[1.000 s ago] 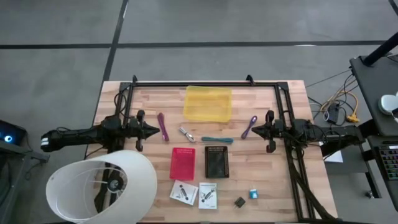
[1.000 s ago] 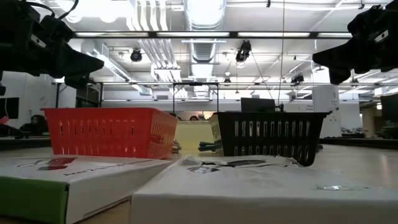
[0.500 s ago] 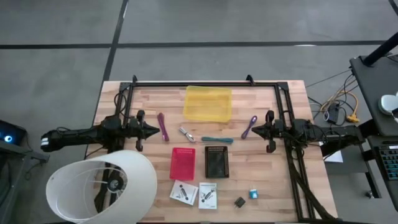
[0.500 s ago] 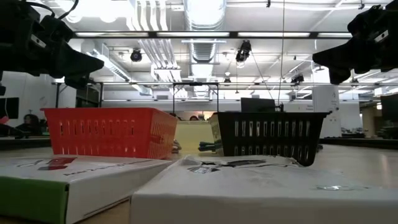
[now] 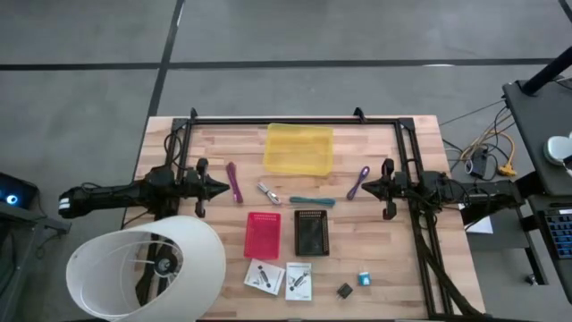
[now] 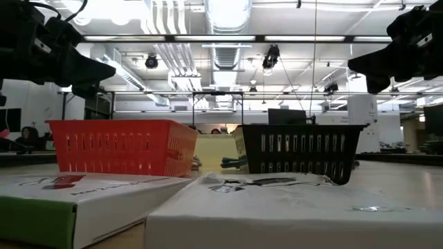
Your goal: Pick and place items into bin
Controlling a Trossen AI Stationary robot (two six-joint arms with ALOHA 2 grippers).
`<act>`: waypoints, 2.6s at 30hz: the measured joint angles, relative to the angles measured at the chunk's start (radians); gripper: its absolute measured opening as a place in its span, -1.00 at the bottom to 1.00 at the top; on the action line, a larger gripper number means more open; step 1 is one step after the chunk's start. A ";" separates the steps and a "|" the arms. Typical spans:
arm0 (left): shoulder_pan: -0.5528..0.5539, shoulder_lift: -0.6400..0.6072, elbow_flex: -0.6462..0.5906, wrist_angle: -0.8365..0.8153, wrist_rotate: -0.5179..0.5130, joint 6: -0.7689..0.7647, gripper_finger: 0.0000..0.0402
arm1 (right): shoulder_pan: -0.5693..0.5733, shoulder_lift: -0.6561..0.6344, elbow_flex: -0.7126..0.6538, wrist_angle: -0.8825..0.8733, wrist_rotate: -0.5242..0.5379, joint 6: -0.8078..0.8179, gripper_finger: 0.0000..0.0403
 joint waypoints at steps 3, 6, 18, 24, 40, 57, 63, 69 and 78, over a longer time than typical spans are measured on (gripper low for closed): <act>0.000 0.000 0.000 0.000 0.000 0.000 -1.00 | 0.000 0.000 0.000 0.000 0.000 0.000 -0.96; 0.000 0.000 0.000 0.000 0.000 0.000 -1.00 | 0.000 0.000 0.000 0.000 0.000 0.000 -0.96; 0.001 0.000 0.000 0.000 0.000 0.000 -1.00 | 0.000 0.000 0.000 0.000 0.000 -0.004 -0.96; 0.001 0.000 0.000 0.001 0.000 0.000 -1.00 | 0.000 0.000 0.000 0.015 0.003 0.003 -0.96; 0.000 0.003 0.000 0.509 -0.112 -0.423 -1.00 | 0.002 0.001 0.000 0.397 0.153 0.584 -0.96; 0.002 0.141 0.103 0.531 -0.258 -0.474 -0.05 | 0.002 0.245 0.295 -0.043 0.298 0.622 -0.19; 0.004 0.206 0.130 0.530 -0.355 -0.496 -0.03 | 0.001 0.396 0.545 -0.491 0.516 0.894 -0.10; 0.004 0.241 0.135 0.530 -0.367 -0.497 -0.03 | 0.001 0.520 0.708 -0.754 0.534 1.097 -0.09; 0.004 0.251 0.140 0.536 -0.367 -0.491 -0.03 | -0.080 0.658 0.738 -0.759 0.431 1.201 -0.09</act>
